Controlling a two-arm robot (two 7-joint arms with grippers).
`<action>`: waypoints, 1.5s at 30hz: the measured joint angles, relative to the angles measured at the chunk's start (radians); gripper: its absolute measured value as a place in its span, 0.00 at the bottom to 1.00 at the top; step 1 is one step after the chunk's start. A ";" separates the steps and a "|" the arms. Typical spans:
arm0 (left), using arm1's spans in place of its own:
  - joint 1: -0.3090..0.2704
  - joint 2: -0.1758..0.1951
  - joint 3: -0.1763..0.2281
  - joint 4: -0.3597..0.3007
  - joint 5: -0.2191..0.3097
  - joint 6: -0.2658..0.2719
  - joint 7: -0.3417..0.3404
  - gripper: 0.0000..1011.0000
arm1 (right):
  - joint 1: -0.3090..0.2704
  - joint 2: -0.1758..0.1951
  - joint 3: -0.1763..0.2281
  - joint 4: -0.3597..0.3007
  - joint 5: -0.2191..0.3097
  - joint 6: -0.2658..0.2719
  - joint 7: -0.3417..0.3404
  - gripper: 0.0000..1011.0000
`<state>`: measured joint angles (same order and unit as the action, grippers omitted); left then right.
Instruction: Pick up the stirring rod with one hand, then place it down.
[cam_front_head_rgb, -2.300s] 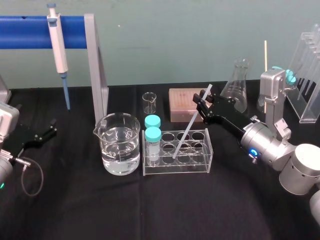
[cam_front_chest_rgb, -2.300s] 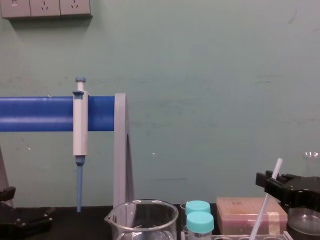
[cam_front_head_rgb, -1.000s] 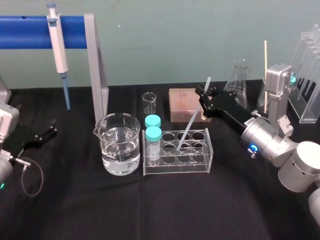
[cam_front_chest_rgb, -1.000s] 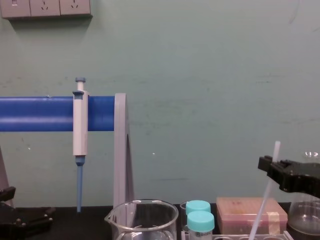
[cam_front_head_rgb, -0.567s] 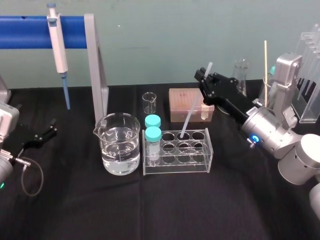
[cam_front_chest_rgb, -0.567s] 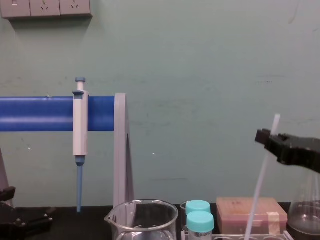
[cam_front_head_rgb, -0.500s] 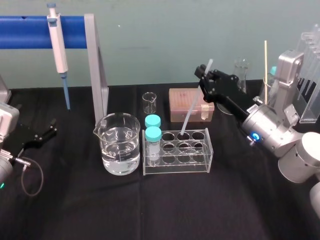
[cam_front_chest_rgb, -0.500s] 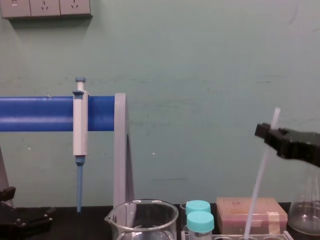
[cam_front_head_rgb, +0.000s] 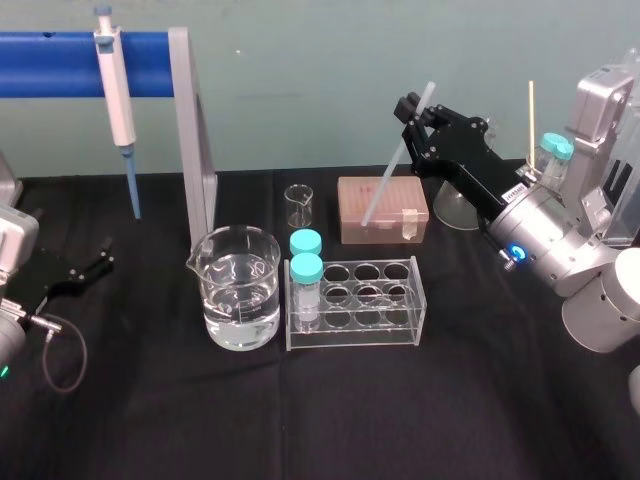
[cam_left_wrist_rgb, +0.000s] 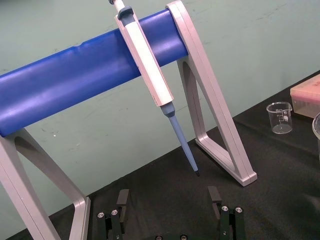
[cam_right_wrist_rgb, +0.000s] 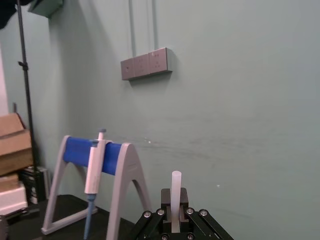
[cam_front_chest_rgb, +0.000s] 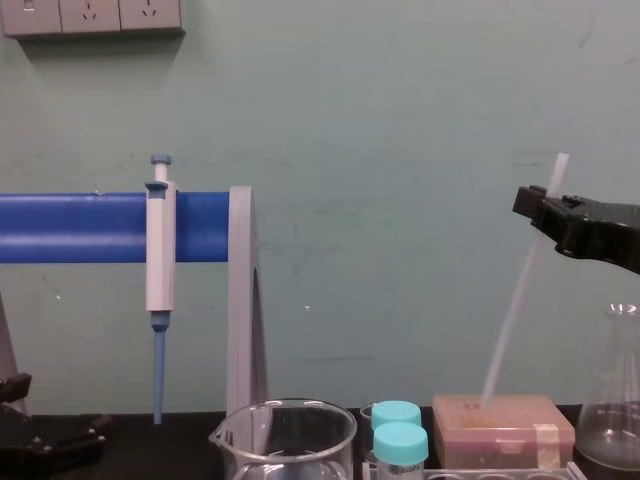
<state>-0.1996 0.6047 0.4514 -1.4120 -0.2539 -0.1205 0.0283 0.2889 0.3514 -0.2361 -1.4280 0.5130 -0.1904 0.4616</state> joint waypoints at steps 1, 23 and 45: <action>0.000 0.000 0.000 0.000 0.000 0.000 0.000 0.99 | -0.004 0.003 0.000 -0.013 -0.019 0.004 -0.017 0.08; 0.000 0.000 0.000 0.000 0.000 0.000 0.000 0.99 | -0.049 0.011 0.037 -0.147 -0.145 0.252 -0.195 0.08; 0.000 0.000 0.000 0.000 0.000 0.000 0.000 0.99 | -0.045 0.014 0.033 -0.159 -0.161 0.310 -0.207 0.08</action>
<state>-0.1995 0.6047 0.4514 -1.4120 -0.2538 -0.1205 0.0283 0.2440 0.3658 -0.2029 -1.5871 0.3518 0.1199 0.2547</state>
